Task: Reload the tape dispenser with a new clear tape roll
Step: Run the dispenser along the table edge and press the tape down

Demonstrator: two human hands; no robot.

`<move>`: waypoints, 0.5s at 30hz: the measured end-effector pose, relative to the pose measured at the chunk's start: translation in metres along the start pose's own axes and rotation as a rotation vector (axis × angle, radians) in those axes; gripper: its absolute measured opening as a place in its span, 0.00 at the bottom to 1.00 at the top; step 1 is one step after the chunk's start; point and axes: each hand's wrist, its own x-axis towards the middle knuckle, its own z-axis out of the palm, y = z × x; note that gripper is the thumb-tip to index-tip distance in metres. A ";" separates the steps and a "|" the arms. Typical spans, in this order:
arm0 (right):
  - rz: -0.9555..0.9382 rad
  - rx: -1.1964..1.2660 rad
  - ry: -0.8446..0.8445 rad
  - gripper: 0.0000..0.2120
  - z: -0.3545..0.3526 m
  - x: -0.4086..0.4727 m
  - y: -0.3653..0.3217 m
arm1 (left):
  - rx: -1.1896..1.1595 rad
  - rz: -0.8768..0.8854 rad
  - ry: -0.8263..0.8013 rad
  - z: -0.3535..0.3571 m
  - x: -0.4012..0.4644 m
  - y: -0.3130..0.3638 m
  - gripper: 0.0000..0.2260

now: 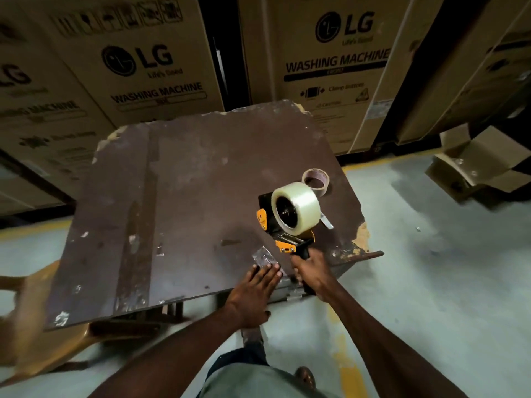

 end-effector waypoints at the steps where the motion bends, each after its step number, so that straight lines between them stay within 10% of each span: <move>1: 0.036 0.054 -0.031 0.08 0.005 0.007 -0.005 | 0.014 0.024 0.005 0.003 0.001 -0.003 0.44; 15: 0.380 0.418 -0.256 0.08 0.076 0.131 -0.086 | -0.099 0.274 0.162 0.008 0.015 -0.098 0.39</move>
